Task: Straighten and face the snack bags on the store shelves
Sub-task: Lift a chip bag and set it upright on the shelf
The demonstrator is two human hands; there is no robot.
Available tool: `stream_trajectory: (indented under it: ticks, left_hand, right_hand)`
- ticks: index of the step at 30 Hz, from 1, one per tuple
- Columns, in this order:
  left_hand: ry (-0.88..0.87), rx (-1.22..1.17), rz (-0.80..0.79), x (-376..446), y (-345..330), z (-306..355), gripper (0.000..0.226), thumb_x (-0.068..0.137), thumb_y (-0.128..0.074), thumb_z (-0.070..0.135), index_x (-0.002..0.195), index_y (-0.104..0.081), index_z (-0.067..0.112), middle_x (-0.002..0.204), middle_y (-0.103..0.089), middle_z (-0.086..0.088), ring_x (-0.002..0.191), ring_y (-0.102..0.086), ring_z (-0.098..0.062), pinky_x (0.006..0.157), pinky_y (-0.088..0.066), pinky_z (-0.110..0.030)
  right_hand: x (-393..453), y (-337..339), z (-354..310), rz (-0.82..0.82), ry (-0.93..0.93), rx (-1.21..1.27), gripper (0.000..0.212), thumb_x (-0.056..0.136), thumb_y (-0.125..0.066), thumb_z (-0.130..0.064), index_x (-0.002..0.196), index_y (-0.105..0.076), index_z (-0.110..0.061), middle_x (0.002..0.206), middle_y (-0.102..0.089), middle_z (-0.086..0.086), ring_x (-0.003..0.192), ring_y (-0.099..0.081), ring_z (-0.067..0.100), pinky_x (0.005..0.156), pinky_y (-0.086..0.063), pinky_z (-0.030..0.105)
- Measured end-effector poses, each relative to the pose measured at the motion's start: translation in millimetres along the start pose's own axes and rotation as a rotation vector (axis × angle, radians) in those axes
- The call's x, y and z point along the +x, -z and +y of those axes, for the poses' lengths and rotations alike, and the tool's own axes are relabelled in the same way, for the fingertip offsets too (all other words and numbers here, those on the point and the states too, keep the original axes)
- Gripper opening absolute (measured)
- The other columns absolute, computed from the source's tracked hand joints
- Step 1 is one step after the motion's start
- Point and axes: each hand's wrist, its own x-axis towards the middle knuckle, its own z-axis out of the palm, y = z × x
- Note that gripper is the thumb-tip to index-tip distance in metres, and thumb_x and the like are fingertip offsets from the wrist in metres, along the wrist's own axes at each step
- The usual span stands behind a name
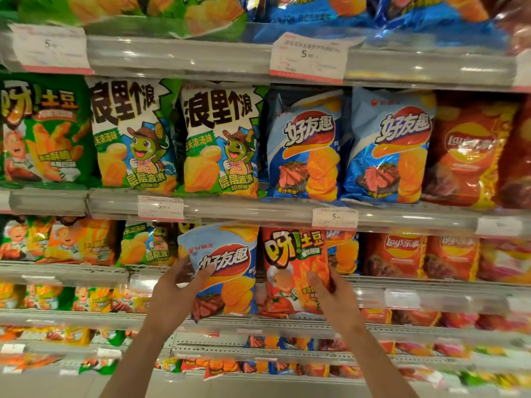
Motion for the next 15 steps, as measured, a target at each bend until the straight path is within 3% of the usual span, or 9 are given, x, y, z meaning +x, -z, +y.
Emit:
stream_trajectory:
  ticks: [3,6,8,10,15]
  left_hand:
    - [-0.013,0.026,-0.055,1,-24,8,0.033,0.080,-0.073,0.058,0.108,-0.071,0.041,0.098,-0.077,0.021,0.091,-0.069,0.002,0.081,-0.055,-0.031]
    - [-0.051,0.070,-0.083,5,-49,16,0.031,0.084,-0.067,0.060,0.097,-0.070,0.032,0.084,-0.075,0.024,0.078,-0.068,0.006,0.069,-0.049,-0.024]
    - [-0.076,0.091,-0.056,10,-61,20,0.031,0.087,-0.063,0.061,0.087,-0.066,0.030,0.071,-0.072,0.016,0.061,-0.064,-0.002,0.060,-0.047,-0.030]
    - [-0.081,0.105,-0.038,14,-67,20,0.032,0.090,-0.062,0.060,0.092,-0.067,0.028,0.071,-0.073,0.004,0.059,-0.065,-0.009,0.062,-0.051,-0.039]
    - [-0.161,0.184,0.013,24,-77,23,0.025,0.095,-0.062,0.052,0.087,-0.061,0.028,0.060,-0.064,0.004,0.053,-0.061,-0.010,0.049,-0.042,-0.024]
  right_hand:
    - [-11,24,10,0.037,-0.007,-0.041,0.030,0.097,-0.065,-0.042,0.124,-0.066,-0.027,0.093,-0.076,-0.016,0.079,-0.069,-0.004,0.068,-0.052,0.013]
    - [-19,42,17,0.065,-0.013,-0.036,0.027,0.097,-0.065,-0.043,0.121,-0.066,-0.032,0.096,-0.077,-0.016,0.087,-0.072,0.001,0.071,-0.057,0.018]
    - [-25,52,21,0.093,0.012,-0.012,0.017,0.097,-0.064,-0.041,0.113,-0.066,-0.037,0.092,-0.076,-0.024,0.084,-0.071,-0.003,0.066,-0.054,0.014]
    - [-31,60,25,0.122,0.011,0.025,0.015,0.097,-0.063,-0.041,0.111,-0.066,-0.035,0.093,-0.076,-0.022,0.083,-0.072,-0.002,0.067,-0.054,0.014]
    - [-36,69,32,0.145,-0.028,0.074,0.026,0.096,-0.063,-0.044,0.119,-0.064,-0.033,0.095,-0.076,-0.020,0.086,-0.072,-0.003,0.069,-0.055,0.013]
